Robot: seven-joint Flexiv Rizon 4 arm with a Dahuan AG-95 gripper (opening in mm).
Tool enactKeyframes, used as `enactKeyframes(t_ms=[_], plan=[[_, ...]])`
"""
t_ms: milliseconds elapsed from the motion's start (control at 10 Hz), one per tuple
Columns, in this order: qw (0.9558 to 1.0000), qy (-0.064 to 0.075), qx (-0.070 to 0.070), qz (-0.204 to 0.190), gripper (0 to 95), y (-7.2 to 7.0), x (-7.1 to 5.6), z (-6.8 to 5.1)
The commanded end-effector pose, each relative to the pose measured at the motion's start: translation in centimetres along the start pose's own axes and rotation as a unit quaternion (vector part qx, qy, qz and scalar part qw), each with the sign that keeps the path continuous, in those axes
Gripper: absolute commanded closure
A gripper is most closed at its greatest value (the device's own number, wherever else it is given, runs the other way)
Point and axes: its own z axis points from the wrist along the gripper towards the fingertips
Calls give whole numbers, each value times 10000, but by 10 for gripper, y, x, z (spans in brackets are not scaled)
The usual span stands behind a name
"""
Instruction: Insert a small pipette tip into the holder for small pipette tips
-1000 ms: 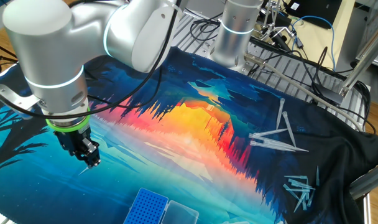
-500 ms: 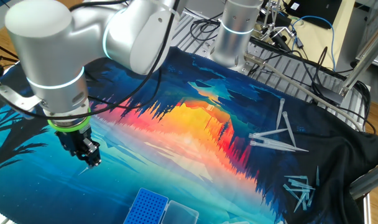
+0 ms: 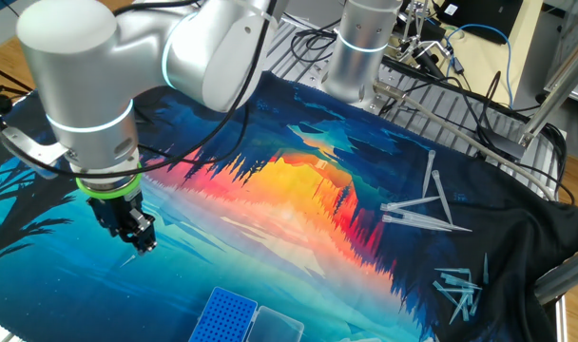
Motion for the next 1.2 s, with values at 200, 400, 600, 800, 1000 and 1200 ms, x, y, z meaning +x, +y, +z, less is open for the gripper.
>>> enactKeyframes(t_ms=[200, 400, 600, 800, 1000, 1200], plan=[[10000, 0, -12, 15, 380, 1, 1, 0], [10000, 2, -21, 35, 380, 2, 2, 1], [10000, -7, -27, 62, 380, 5, 3, 3], [10000, -3, -29, 56, 380, 6, 3, 5], [10000, -1, -24, 92, 380, 8, 3, 8], [9999, 3, -29, 97, 380, 7, 2, 12]])
